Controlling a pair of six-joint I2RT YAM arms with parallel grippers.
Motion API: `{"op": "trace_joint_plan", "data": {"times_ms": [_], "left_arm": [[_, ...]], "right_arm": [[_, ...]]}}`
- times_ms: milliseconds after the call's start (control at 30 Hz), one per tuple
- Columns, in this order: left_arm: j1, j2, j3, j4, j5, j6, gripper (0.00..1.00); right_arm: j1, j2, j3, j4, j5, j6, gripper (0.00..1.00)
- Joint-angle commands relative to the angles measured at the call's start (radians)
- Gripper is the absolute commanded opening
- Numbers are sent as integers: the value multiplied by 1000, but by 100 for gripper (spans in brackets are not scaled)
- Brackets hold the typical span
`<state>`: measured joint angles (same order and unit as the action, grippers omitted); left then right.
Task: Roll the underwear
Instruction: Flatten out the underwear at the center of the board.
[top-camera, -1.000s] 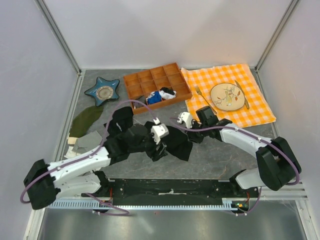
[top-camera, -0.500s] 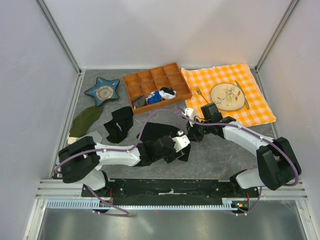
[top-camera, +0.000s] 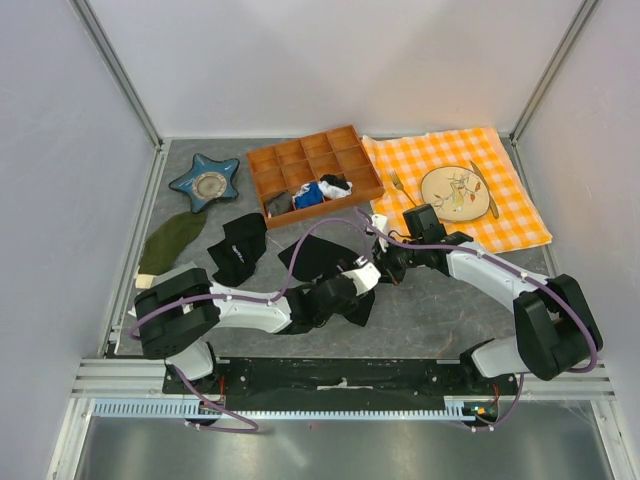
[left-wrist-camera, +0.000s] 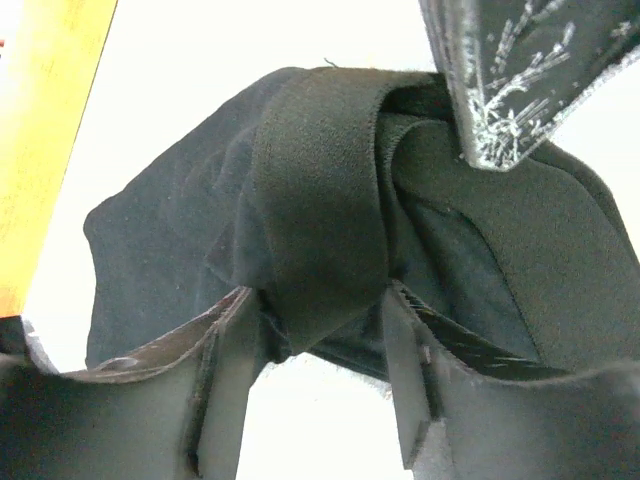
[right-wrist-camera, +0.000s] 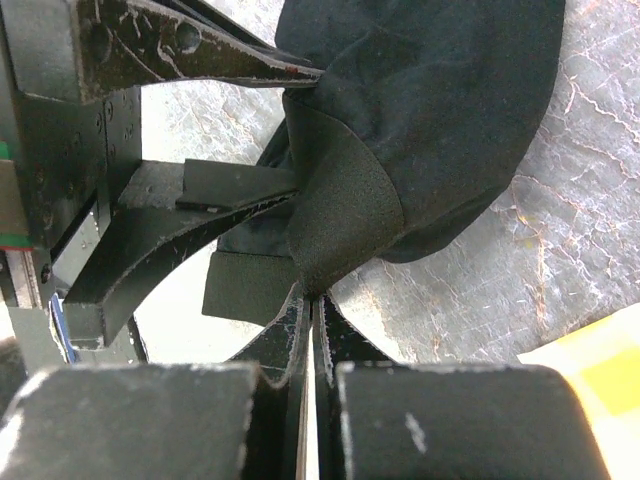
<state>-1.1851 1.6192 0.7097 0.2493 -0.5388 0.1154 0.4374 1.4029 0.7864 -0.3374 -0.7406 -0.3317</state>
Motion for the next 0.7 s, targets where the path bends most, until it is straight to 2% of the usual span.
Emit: {"op": "trace_joint_plan", "data": {"times_ms": [0,67,100,133,167,300,433,567,667], "left_arm": [[-2,-22,5,91,-67,-22,39],[-2,-30,5,82,-52,-22,30],[-2,-33,10,71,-47,-23,14],[-2,-39,14,47,-40,-25,5],[-2,-44,19,29,-24,-28,2],[-2,-129,16,-59,81,-54,2],[-2,-263,49,-240,229,-100,2],[-2,-431,112,-474,405,-164,2],[-2,-523,146,-580,546,-213,2]], "right_arm": [[-5,1,39,15,-48,2,1],[-8,-1,39,12,-40,-4,1],[-6,1,39,11,-40,-6,1],[-9,1,40,8,-36,-9,1],[-8,-1,40,2,-22,-15,1],[0,-27,40,-26,27,-73,1],[43,-80,57,-106,47,-165,1],[93,-157,85,-239,41,-272,0],[138,-252,108,-357,3,-357,0]]}}
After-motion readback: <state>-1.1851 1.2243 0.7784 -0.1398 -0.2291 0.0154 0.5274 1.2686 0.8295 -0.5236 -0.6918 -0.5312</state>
